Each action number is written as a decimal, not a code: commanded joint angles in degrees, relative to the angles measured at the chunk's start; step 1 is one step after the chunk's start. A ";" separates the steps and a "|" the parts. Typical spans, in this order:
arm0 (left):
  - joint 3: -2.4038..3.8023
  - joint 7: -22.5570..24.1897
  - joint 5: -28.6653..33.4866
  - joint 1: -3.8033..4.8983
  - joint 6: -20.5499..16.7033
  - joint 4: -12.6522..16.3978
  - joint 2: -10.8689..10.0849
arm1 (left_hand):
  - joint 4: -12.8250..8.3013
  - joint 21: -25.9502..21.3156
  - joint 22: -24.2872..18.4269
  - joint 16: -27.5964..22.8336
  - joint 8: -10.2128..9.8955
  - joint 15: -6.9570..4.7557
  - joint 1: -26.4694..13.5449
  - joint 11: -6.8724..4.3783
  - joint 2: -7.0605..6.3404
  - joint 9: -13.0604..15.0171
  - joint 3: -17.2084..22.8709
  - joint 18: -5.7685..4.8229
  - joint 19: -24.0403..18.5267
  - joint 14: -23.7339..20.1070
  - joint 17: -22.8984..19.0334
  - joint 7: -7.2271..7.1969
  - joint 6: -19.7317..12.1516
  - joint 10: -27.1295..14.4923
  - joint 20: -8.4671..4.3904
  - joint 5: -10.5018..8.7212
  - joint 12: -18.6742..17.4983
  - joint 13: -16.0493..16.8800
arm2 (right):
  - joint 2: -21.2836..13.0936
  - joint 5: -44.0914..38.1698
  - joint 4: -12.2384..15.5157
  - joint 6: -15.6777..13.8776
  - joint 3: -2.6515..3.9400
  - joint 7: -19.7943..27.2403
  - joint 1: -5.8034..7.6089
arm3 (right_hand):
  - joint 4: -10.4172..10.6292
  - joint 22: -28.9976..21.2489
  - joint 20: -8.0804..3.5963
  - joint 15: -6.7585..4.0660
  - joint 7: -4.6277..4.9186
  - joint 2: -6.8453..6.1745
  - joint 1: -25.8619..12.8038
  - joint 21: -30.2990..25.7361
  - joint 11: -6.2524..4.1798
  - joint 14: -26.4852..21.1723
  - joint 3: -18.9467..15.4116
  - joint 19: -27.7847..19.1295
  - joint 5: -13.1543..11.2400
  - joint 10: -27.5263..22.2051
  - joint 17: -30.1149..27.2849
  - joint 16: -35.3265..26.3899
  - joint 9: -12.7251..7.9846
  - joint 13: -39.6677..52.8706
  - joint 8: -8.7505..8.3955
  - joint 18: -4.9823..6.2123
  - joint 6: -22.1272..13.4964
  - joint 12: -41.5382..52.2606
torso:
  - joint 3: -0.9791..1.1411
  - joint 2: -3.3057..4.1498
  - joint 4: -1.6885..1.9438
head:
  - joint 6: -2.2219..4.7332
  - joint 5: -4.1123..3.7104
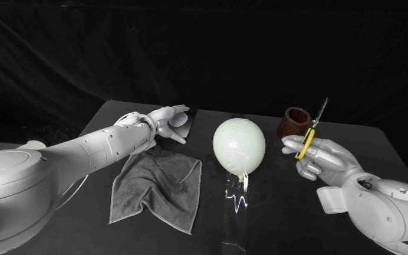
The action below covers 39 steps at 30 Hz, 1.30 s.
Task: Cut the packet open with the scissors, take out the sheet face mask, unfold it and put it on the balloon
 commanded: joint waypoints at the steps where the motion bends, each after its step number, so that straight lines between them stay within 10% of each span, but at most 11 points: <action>1: 0.00 -1.79 -2.89 -0.01 2.26 0.30 0.31 | -0.15 -0.48 0.03 -0.36 -0.30 -0.71 -1.41 -1.12 -0.09 -0.87 -0.23 0.14 -0.69 -1.50 -0.54 0.47 -2.22 -2.29 -0.49 -0.19 -0.44 -0.18 | -0.07 -1.20 0.21 0.09 0.05 0.46 -0.01 | -0.08 0.69 -0.06 -0.15 0.03 2.30 1.82 0.02 -4.51 0.41 0.29 0.06 -0.08 11.04 -0.08 0.05 0.05 -0.06 -0.36 0.35 0.35 -0.21 | -0.01 0.04 -0.02 | -0.12 -0.06; 5: 0.00 -2.44 -4.40 0.00 2.47 0.39 0.50 | -0.07 -0.66 -0.02 -0.43 -0.39 -1.09 -1.87 -1.14 -0.13 -1.56 -0.27 0.22 -1.10 -2.17 -0.83 0.79 -3.60 -3.12 -0.75 -0.23 -0.50 -0.24 | -0.15 -1.31 0.22 -0.01 0.05 0.34 -0.01 | -0.16 0.67 -0.07 -0.16 0.01 2.30 1.77 -0.02 -4.53 0.39 0.36 0.04 -0.07 11.17 -0.15 0.00 0.06 -0.09 -0.37 0.36 0.39 -0.27 | 0.08 -0.01 -0.01 | -0.15 -0.01; 11: -0.04 -3.45 -6.05 0.01 3.43 -0.30 1.09 | -0.21 -2.79 -0.99 -0.79 -0.32 -4.45 -4.58 2.03 -0.17 -1.91 -0.03 -1.04 -6.72 -4.46 -1.91 3.82 -4.93 -5.30 -1.28 -0.25 -0.76 -0.48 | -0.23 -1.43 0.27 -0.07 0.05 0.22 -0.01 | -0.27 0.67 -0.08 -0.17 -0.01 2.28 1.72 -0.03 -4.55 0.38 0.45 0.04 -0.06 11.33 -0.19 -0.04 0.07 -0.12 -0.38 0.37 0.44 -0.33 | 0.08 0.07 -0.15 | 0.17 0.08; 24: -0.04 -5.43 -7.85 0.15 6.58 -1.88 2.40 | -0.02 -2.81 -0.80 -0.41 0.60 -3.10 -3.67 2.71 -0.12 -0.20 -0.21 -0.25 -6.98 -3.60 -1.31 4.94 -2.22 -3.48 -0.89 0.05 -0.15 -0.02 | -0.43 -1.60 0.27 0.04 0.05 -0.03 -0.01 | -0.39 0.68 -0.09 -0.19 -0.02 2.26 1.64 -0.04 -4.57 0.39 0.55 0.04 -0.06 11.50 -0.19 -0.05 0.07 -0.14 -0.39 0.37 0.50 -0.41 | 0.05 0.26 -0.12 | -0.08 -0.02; 39: -0.04 -9.58 -8.25 0.28 12.55 -2.90 2.81 | 0.01 -2.57 -0.62 0.85 1.86 1.59 -2.02 7.62 0.16 1.55 1.41 1.55 -6.57 -0.67 0.25 9.64 1.13 0.57 -1.43 0.24 1.03 0.66 | -0.49 -1.78 0.34 -0.07 0.05 0.02 0.00 | -0.49 0.63 -0.10 -0.20 -0.04 2.25 1.53 -0.13 -4.59 0.38 0.64 -0.01 -0.05 11.70 -0.25 -0.10 0.08 -0.16 -0.40 0.39 0.56 -0.47 | 0.09 0.14 -0.02 | -0.61 -0.19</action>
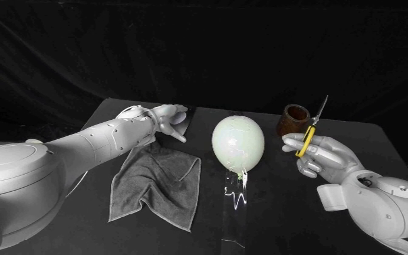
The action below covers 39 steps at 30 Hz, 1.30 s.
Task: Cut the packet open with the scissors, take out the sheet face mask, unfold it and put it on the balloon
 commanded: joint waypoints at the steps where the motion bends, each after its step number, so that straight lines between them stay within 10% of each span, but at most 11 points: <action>1: -0.56 -4.16 -2.56 -1.09 6.25 -0.07 0.29 | -0.34 0.10 0.08 0.52 0.57 1.33 1.04 1.09 0.08 0.53 1.40 2.12 0.68 0.94 0.52 5.31 1.14 0.93 -0.23 0.32 0.42 0.21 | 0.02 -0.76 0.13 0.50 0.04 0.39 -0.01 | 0.09 0.62 -0.11 0.00 -0.04 2.26 1.51 -0.11 -4.60 0.16 0.39 0.01 -0.05 11.69 -0.10 -0.05 0.05 -0.07 -0.40 0.84 0.57 -0.03 | 0.00 -0.04 0.00 | -0.01 0.12; 7: -0.56 -5.12 -1.15 -1.09 7.38 0.00 0.24 | -0.36 0.56 0.34 1.93 1.58 3.49 3.38 3.46 1.90 1.63 4.71 4.06 1.77 4.07 1.79 7.62 3.47 3.66 1.71 0.23 1.09 0.48 | 0.07 -0.80 0.11 0.41 0.04 0.44 -0.01 | 0.03 0.54 -0.12 -0.01 -0.05 2.25 1.44 -0.21 -4.61 0.12 0.43 -0.06 -0.04 11.82 -0.27 -0.16 0.06 -0.07 -0.41 0.86 0.59 -0.05 | 0.03 0.01 -0.01 | -0.05 0.24; 12: -0.55 -5.43 0.24 -1.10 7.71 0.25 0.17 | -0.67 1.48 0.86 3.25 2.72 3.94 6.32 3.95 7.86 2.88 11.76 4.44 4.28 7.43 3.03 8.02 5.94 7.67 2.07 -0.09 1.61 0.62 | 0.07 -0.90 0.14 0.31 0.04 0.47 -0.01 | -0.05 0.49 -0.13 -0.02 -0.06 2.24 1.34 -0.29 -4.63 0.10 0.51 -0.11 -0.04 12.03 -0.32 -0.22 0.06 -0.05 -0.43 0.88 0.64 -0.07 | 0.07 0.03 -0.08 | 0.00 0.46; 17: -0.55 -5.48 0.69 -1.10 7.58 0.28 0.12 | -1.14 2.31 1.25 4.21 3.77 3.90 8.23 4.03 11.03 3.97 14.36 4.45 6.52 10.13 3.90 8.06 8.25 10.96 1.95 -0.18 1.94 0.76 | -0.22 -0.70 0.31 0.06 0.04 0.39 0.00 | -0.12 0.48 -0.14 -0.04 -0.08 2.22 1.22 -0.33 -4.65 0.09 0.57 -0.13 -0.04 12.24 -0.32 -0.23 0.06 -0.02 -0.44 0.89 0.68 -0.07 | 0.11 0.00 -0.12 | -0.13 0.62; 26: -0.58 -5.30 0.93 -1.12 6.82 0.24 -0.03 | -2.34 3.40 1.63 5.72 5.52 3.59 11.02 3.69 13.00 5.71 15.82 4.65 9.65 14.58 5.20 7.70 12.18 16.32 1.96 -0.20 2.46 1.06 | -0.40 -0.69 0.37 -0.17 0.04 0.38 0.02 | -0.23 0.44 -0.15 -0.06 -0.11 2.20 1.09 -0.41 -4.69 0.07 0.65 -0.17 -0.03 12.50 -0.40 -0.30 0.07 0.04 -0.47 0.91 0.73 -0.06 | 0.09 0.00 -0.01 | -0.03 0.56; 39: -0.98 -3.71 0.96 -1.13 3.81 0.44 -0.70 | -5.49 8.88 3.49 11.30 11.48 2.56 14.87 2.19 14.78 10.66 18.69 5.86 26.09 31.43 9.30 5.66 27.20 35.30 1.97 -0.17 4.93 2.13 | -0.21 -0.99 0.25 -0.32 0.04 0.39 0.02 | -0.31 0.36 -0.17 -0.08 -0.13 2.20 1.01 -0.53 -4.70 0.05 0.72 -0.24 -0.04 12.67 -0.48 -0.37 0.06 0.10 -0.50 0.94 0.75 -0.04 | 0.04 0.05 0.04 | 0.16 0.90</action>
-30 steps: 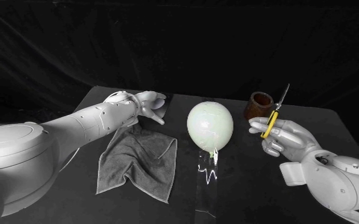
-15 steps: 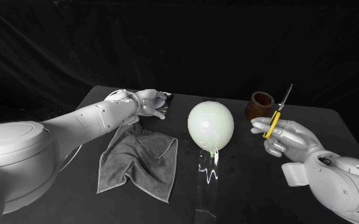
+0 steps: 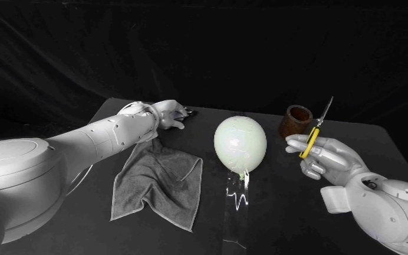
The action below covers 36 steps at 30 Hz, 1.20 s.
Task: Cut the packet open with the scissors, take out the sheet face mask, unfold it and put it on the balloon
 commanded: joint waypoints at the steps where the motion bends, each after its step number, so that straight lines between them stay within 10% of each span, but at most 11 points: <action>1: -1.07 -2.69 -1.14 -2.11 5.49 0.13 -0.22 | -0.36 1.81 3.16 2.58 0.72 4.29 0.42 3.16 -0.32 -0.03 1.04 5.54 10.14 8.82 8.16 2.89 2.41 8.02 5.67 0.08 0.57 0.91 | 0.11 -0.83 0.03 0.40 0.04 0.45 0.00 | -0.03 0.34 -0.17 -0.11 -0.17 1.82 1.39 -0.28 -4.84 0.05 0.25 -0.24 -0.04 12.55 -0.02 -0.35 0.05 0.08 -0.29 0.43 0.38 0.18 | -0.02 -0.03 0.02 | 0.04 0.17; 17: -0.53 6.26 9.14 -2.08 -4.54 3.58 -2.69 | 2.53 4.03 3.03 3.22 1.69 2.78 -0.61 1.89 2.33 -1.72 12.74 5.45 20.68 16.84 8.05 2.25 10.37 16.57 5.58 -0.09 -1.03 0.70 | 0.78 -5.61 -1.58 0.28 0.05 0.05 0.05 | -0.07 -0.06 -0.18 -0.12 -0.16 1.85 1.32 -0.80 -4.85 -0.02 0.31 -0.60 -0.03 12.67 -0.34 -0.56 0.04 0.13 -0.33 0.57 0.37 0.19 | 0.13 -0.23 0.08 | 1.41 0.21; 27: 0.75 7.64 19.65 -1.59 -6.35 11.27 -6.24 | 2.58 4.18 2.72 2.37 3.31 1.72 -5.44 0.65 -1.27 -1.25 24.01 6.30 23.31 20.95 7.18 1.33 13.34 22.51 5.48 -0.05 -2.90 0.56 | 1.30 -11.76 -3.53 0.59 0.08 -0.70 1.12 | -0.09 -0.04 -0.18 -0.12 -0.15 1.86 1.27 -0.79 -4.84 -0.06 0.36 -0.59 -0.04 12.65 -0.46 -0.65 0.03 0.14 -0.36 0.56 0.34 0.14 | 0.26 -0.63 0.01 | 2.12 -0.48; 36: 1.25 6.21 29.51 0.83 -4.38 21.97 -10.51 | -0.68 4.14 2.76 1.50 4.11 1.45 -10.42 0.49 -2.87 -0.70 29.66 6.41 24.35 22.84 6.68 1.33 13.52 24.08 5.35 0.09 -3.06 0.62 | 2.75 -18.23 -7.11 1.30 0.10 -1.61 2.86 | -0.17 0.31 -0.19 -0.10 -0.11 1.85 1.07 -0.39 -4.79 -0.04 0.45 -0.32 -0.07 12.48 -0.21 -0.56 0.01 0.11 -0.47 0.45 0.28 -0.12 | 0.34 -0.62 0.13 | 3.10 -0.90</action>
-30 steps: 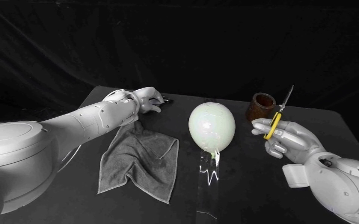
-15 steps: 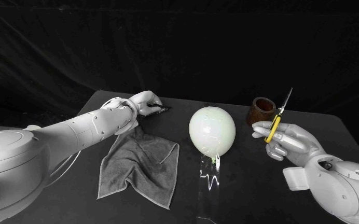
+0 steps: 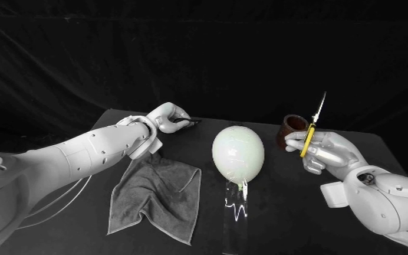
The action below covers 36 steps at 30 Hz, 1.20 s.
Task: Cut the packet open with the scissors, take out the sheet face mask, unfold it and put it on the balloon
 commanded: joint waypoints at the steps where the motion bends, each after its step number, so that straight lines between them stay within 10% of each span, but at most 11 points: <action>1: 0.18 -0.44 8.29 1.29 2.13 3.61 -1.19 | -0.53 -0.18 0.01 -0.20 0.27 -0.05 -0.88 0.06 0.01 0.27 0.70 0.07 0.49 0.62 -0.05 -0.10 0.54 0.65 0.05 0.13 -0.07 0.10 | 0.60 -6.46 -1.06 1.41 0.05 -0.49 0.59 | 0.03 0.36 0.02 -0.22 -0.11 1.87 1.04 0.24 -4.80 0.05 0.31 -0.11 -0.08 12.48 0.20 -0.23 0.07 0.05 -0.20 0.86 0.28 -0.01 | 0.08 -0.18 0.07 | 0.42 -0.11; 13: 0.40 -4.31 17.83 7.13 7.99 12.75 -4.51 | -2.66 1.12 0.52 0.66 1.11 -1.01 -3.68 -0.81 0.60 0.77 1.92 0.23 2.56 3.77 0.29 -0.60 1.23 4.06 -0.66 0.12 0.23 0.19 | 3.74 -13.93 -5.04 1.97 0.10 -1.22 3.44 | -0.04 0.47 0.03 -0.20 -0.08 1.78 0.90 0.35 -4.77 0.03 0.32 -0.03 -0.08 12.35 0.13 -0.30 0.06 0.01 -0.25 0.82 0.26 -0.21 | 0.46 -1.22 -0.17 | 1.64 -1.22; 20: 0.42 -7.63 23.03 10.48 12.87 16.23 -4.61 | -3.14 1.41 0.60 0.72 1.28 -1.20 -4.65 -0.98 0.91 0.86 2.27 0.23 2.93 4.38 0.36 -0.74 1.27 4.71 -0.84 0.12 0.11 0.17 | 7.31 -16.12 -9.18 -0.20 0.17 -0.27 5.41 | -0.29 0.68 0.07 -0.09 0.07 1.60 0.56 0.50 -4.62 0.04 0.47 0.07 -0.09 11.70 0.34 -0.26 -0.02 -0.26 -0.56 0.75 0.09 -1.14 | 0.72 -1.68 -0.19 | 3.27 -3.21; 28: 0.44 -9.22 25.65 12.29 15.13 18.60 -3.80 | -3.76 2.05 0.80 0.91 1.46 -1.49 -5.81 -1.16 1.37 1.01 2.68 0.27 3.88 5.44 0.48 -0.83 1.27 5.43 -1.24 0.12 0.01 0.16 | 9.78 -7.16 -10.14 -5.87 0.20 0.42 6.09 | -1.24 4.98 -0.15 -0.51 -0.20 1.38 -0.44 5.67 -4.96 2.13 -0.67 3.65 -0.06 15.49 7.16 4.55 -0.80 3.91 -1.93 -0.49 -0.41 4.46 | 0.73 -1.76 -0.24 | 4.23 -5.20; 36: 0.48 -9.65 27.32 13.14 16.00 19.73 -2.88 | -3.79 2.10 0.81 0.90 1.48 -1.51 -5.97 -1.16 1.42 1.03 2.72 0.26 3.94 5.51 0.49 -0.82 1.27 5.49 -1.27 0.12 0.00 0.16 | 11.17 0.97 -8.44 -7.90 0.22 -0.58 6.26 | -3.65 10.27 0.17 0.02 0.47 1.05 -1.49 12.01 -4.52 4.11 -2.18 7.65 0.06 16.18 19.13 12.28 -2.81 38.15 -4.44 -2.08 -0.71 40.72 | 0.72 -1.69 -0.23 | 5.01 -6.74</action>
